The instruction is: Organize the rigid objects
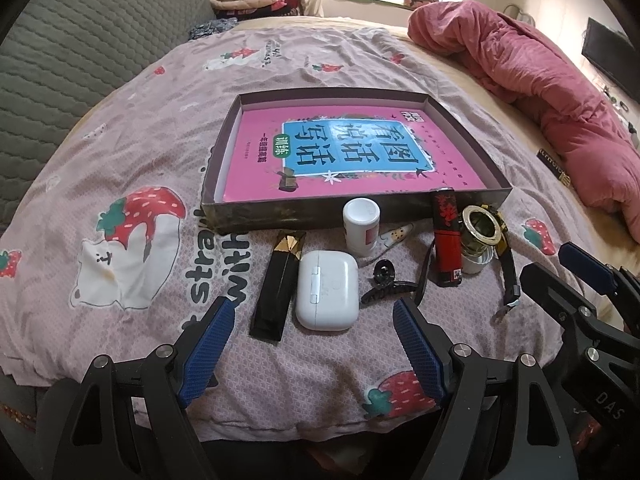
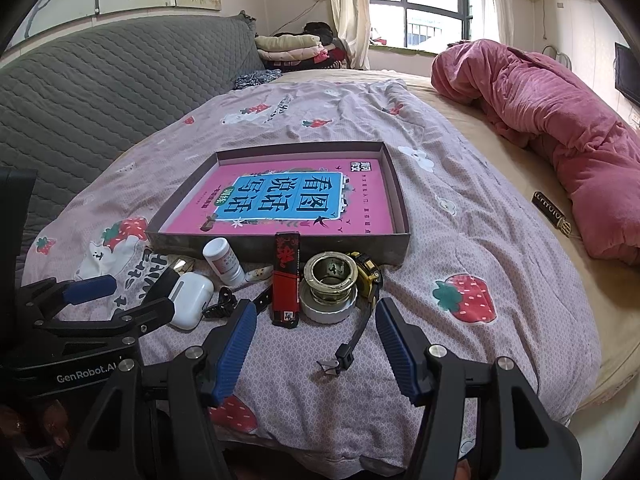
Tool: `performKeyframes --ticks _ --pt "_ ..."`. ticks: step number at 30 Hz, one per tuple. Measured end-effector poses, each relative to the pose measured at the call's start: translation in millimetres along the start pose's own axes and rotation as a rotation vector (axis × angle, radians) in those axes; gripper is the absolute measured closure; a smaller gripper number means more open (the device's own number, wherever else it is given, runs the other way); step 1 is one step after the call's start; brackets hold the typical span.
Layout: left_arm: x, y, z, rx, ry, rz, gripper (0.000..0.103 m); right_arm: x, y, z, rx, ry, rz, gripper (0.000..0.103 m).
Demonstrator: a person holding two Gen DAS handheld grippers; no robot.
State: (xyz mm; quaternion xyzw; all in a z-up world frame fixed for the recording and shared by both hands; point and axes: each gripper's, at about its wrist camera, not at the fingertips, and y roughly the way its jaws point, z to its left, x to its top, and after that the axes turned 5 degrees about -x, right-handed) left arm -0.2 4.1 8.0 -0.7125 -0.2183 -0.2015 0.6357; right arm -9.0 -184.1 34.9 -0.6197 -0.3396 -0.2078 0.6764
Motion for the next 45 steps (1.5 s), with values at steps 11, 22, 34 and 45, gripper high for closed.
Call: performKeyframes --ticks 11,22,34,45 --pt "0 -1 3 0.008 0.000 0.000 0.021 2 -2 2 0.006 -0.010 -0.008 0.042" --pt "0 0 3 0.009 0.002 0.006 0.021 1 -2 2 0.008 -0.010 -0.009 0.042" --pt "0 1 6 0.006 -0.008 0.008 0.021 2 -3 1 0.004 -0.004 -0.009 0.042" --pt "1 8 -1 -0.014 0.002 0.015 0.021 2 4 -11 -0.011 0.028 -0.008 0.042"
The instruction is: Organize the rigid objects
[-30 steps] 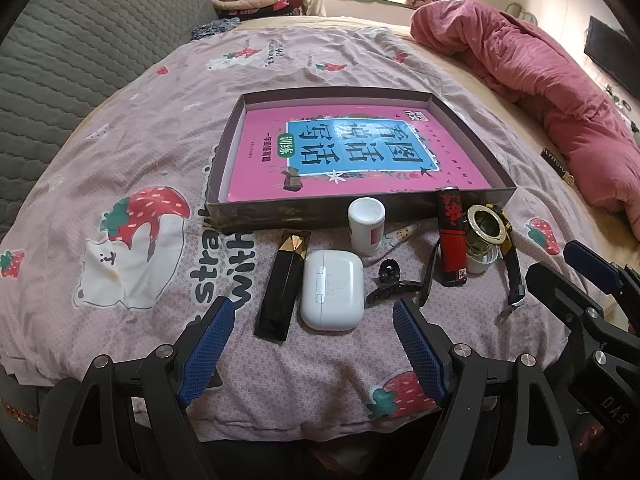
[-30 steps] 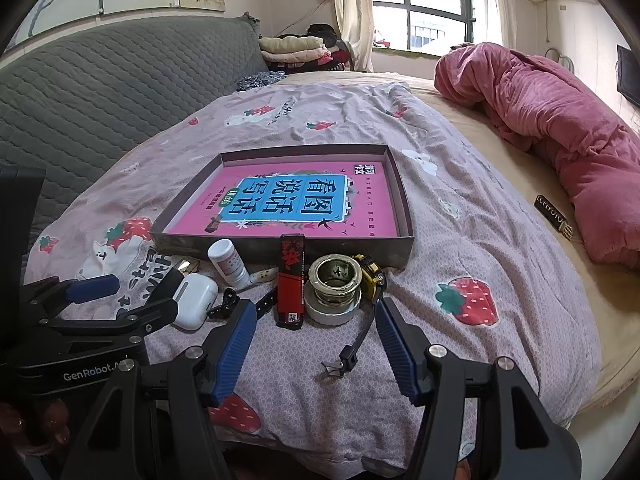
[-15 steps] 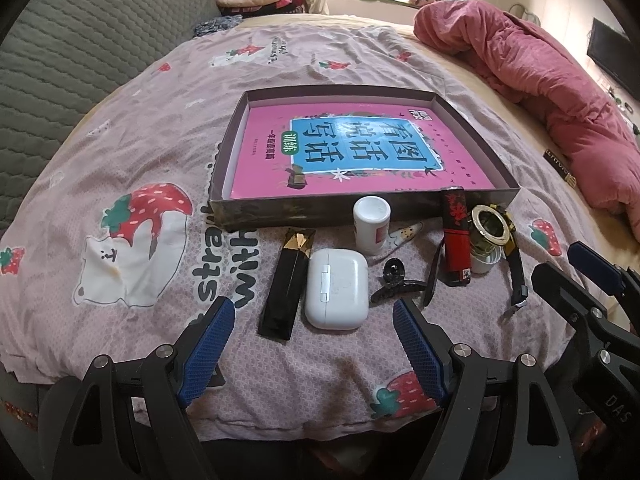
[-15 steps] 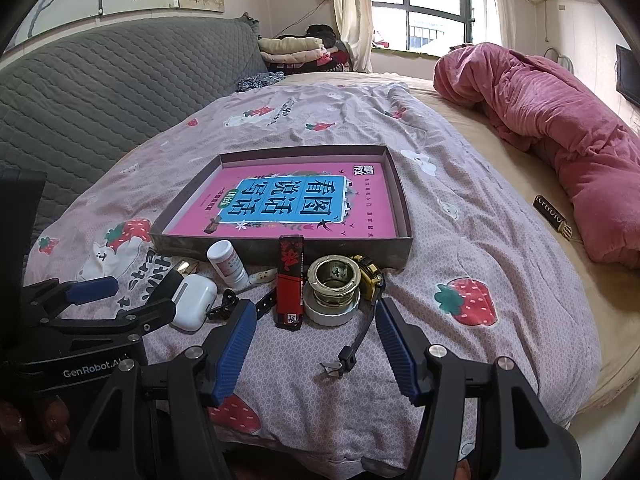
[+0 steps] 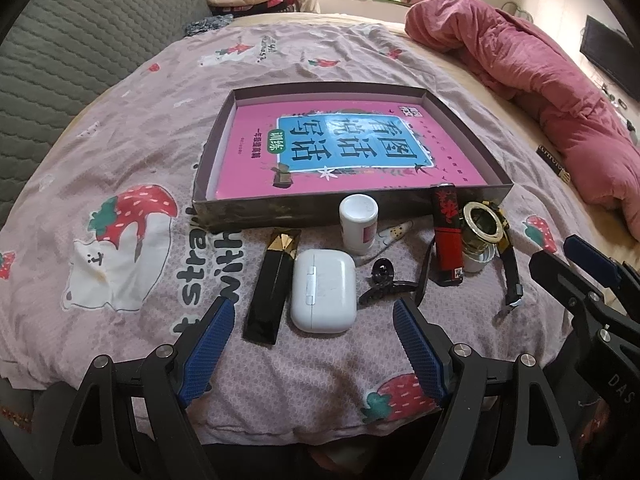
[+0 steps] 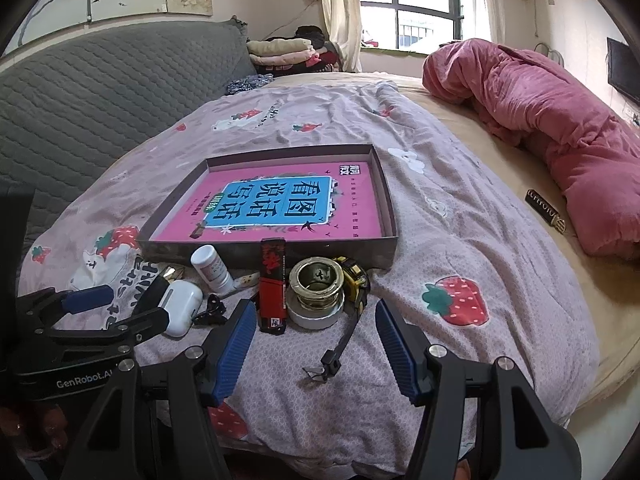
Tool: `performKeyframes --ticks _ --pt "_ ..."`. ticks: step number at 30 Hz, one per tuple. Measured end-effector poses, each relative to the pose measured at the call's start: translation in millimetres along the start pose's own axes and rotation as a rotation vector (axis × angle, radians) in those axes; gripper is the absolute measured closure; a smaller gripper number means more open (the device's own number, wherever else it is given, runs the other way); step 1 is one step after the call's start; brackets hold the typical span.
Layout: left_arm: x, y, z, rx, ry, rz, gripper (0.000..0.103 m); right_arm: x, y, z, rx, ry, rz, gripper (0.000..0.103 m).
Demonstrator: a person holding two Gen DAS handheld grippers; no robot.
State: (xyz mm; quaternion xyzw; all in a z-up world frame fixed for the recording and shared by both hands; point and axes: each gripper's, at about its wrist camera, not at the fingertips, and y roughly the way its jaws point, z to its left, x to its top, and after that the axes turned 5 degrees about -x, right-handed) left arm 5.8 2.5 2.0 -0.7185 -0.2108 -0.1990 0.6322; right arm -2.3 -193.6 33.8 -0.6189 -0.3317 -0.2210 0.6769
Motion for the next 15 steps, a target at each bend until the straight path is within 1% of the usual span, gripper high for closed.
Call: performKeyframes --ticks 10,15 --pt "8 12 4 -0.020 -0.020 0.004 0.021 1 13 -3 0.017 0.009 0.007 0.042" --pt "14 18 3 -0.037 -0.031 0.008 0.021 1 25 -7 0.014 0.024 0.027 0.042"
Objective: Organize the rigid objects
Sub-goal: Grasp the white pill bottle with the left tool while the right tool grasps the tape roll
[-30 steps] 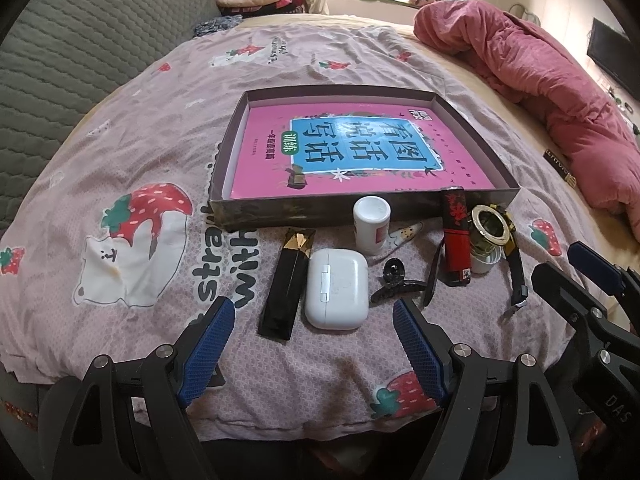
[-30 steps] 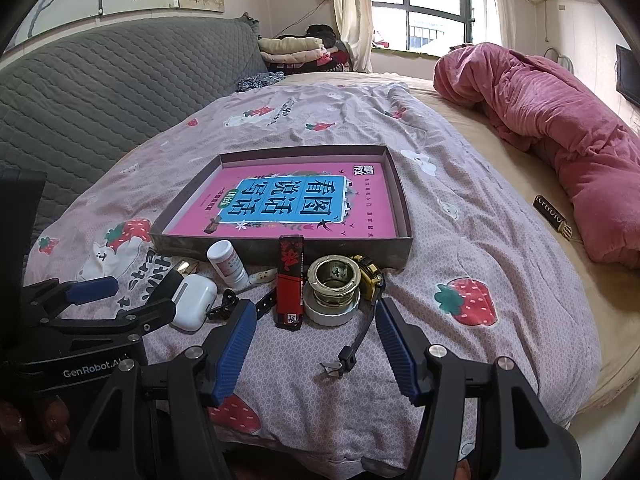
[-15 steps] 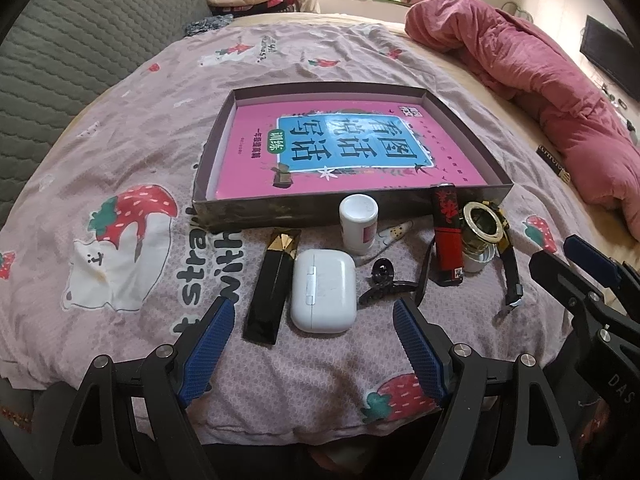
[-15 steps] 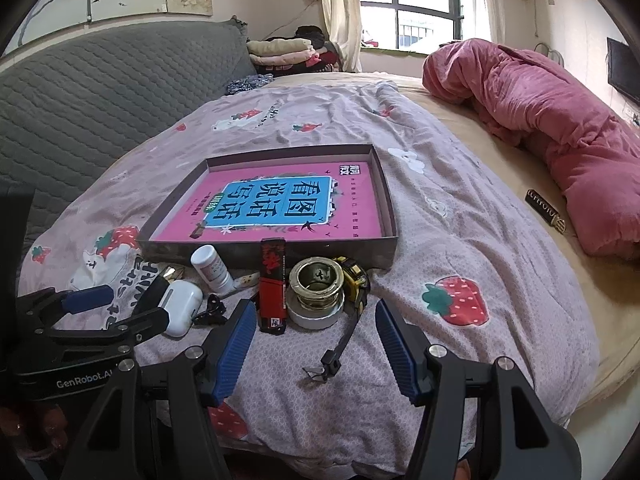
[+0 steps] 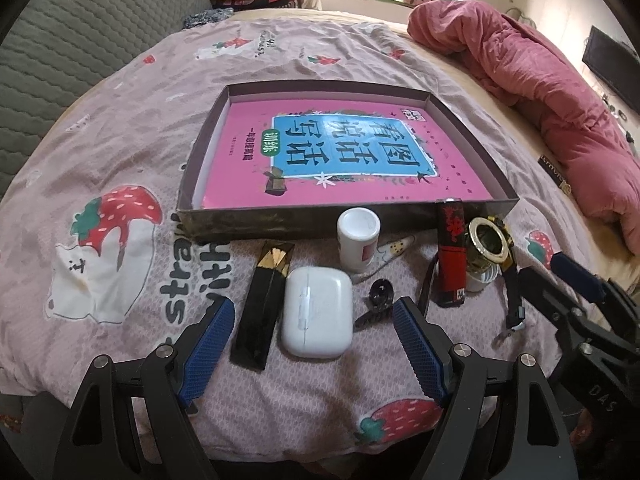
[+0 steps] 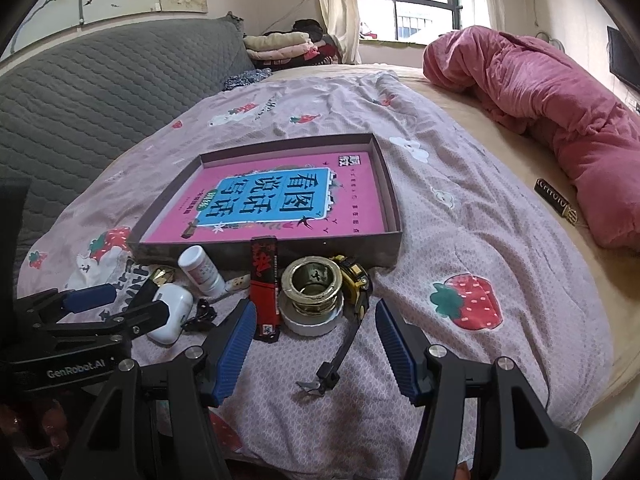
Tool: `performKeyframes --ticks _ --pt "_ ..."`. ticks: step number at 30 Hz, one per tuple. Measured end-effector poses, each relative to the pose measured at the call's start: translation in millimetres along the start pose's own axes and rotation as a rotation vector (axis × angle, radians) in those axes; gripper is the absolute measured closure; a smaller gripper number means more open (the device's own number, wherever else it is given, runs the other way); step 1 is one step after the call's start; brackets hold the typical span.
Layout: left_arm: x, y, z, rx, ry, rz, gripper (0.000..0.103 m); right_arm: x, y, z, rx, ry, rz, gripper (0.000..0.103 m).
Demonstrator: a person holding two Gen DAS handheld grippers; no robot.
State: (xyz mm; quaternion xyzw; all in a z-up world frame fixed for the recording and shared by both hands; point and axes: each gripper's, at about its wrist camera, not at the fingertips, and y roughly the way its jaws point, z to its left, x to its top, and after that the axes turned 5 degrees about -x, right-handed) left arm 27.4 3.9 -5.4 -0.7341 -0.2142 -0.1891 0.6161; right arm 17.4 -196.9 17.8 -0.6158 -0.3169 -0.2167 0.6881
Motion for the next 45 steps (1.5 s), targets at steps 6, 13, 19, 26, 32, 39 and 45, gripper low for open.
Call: performKeyframes --ticks 6,13,19,26,32,39,45 --pt "5 10 -4 -0.023 -0.005 0.015 0.021 1 12 -2 0.021 0.013 0.023 0.042" --pt "12 23 -2 -0.031 -0.029 0.033 0.021 2 22 -5 0.037 0.013 0.033 0.042" --pt "18 28 0 -0.041 -0.037 0.027 0.021 6 27 -13 0.070 0.047 0.035 0.047" --pt "21 29 3 -0.065 -0.044 0.017 0.021 9 31 -15 0.107 0.040 0.031 0.051" --pt "24 30 4 -0.084 -0.051 0.010 0.022 8 33 -4 0.120 -0.014 0.030 0.055" --pt "29 34 1 -0.105 -0.049 0.002 0.031 6 36 0 0.119 -0.037 0.042 0.058" --pt "31 42 0 -0.133 -0.058 0.023 0.043 5 41 1 0.110 -0.041 0.057 0.058"
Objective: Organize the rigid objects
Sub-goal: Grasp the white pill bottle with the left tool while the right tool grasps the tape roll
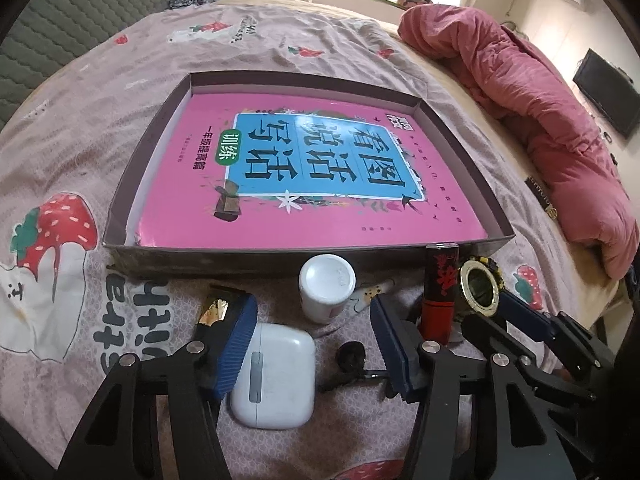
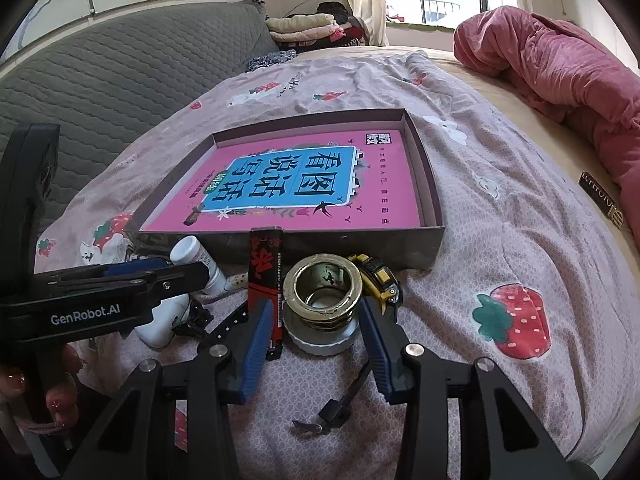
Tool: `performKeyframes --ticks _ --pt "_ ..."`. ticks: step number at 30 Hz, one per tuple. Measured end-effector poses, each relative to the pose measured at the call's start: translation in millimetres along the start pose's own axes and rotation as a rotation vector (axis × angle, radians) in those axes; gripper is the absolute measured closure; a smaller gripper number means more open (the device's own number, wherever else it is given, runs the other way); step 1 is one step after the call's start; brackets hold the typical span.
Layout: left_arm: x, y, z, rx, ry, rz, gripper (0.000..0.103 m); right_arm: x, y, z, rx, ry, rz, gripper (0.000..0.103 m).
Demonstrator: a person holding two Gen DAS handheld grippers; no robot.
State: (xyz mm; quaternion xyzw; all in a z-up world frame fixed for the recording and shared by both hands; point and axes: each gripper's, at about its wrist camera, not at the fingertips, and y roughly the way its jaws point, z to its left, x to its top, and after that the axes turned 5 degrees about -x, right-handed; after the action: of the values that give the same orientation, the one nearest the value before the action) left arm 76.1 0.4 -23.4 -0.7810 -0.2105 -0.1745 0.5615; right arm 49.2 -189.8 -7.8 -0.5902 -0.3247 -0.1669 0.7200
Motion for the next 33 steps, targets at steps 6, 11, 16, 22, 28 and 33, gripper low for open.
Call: performKeyframes --ticks 6,11,16,22,28,33 --pt "3 7 -3 -0.014 0.008 0.008 0.052 1 4 -1 -0.004 0.000 0.004 0.060" --pt "5 11 -5 -0.020 0.015 0.007 0.055 2 8 -2 -0.003 -0.005 0.001 0.062" --pt "8 15 -4 -0.024 0.012 0.008 0.055 4 13 2 0.000 -0.017 0.000 0.063" --pt "8 20 -1 -0.027 -0.001 0.015 0.055 6 17 -1 0.016 -0.012 -0.007 0.063" --pt "10 25 3 -0.049 -0.024 0.021 0.059 7 15 -3 0.029 -0.010 -0.022 0.064" --pt "9 28 1 -0.068 -0.019 0.023 0.064 8 11 -4 0.030 -0.006 -0.037 0.065"
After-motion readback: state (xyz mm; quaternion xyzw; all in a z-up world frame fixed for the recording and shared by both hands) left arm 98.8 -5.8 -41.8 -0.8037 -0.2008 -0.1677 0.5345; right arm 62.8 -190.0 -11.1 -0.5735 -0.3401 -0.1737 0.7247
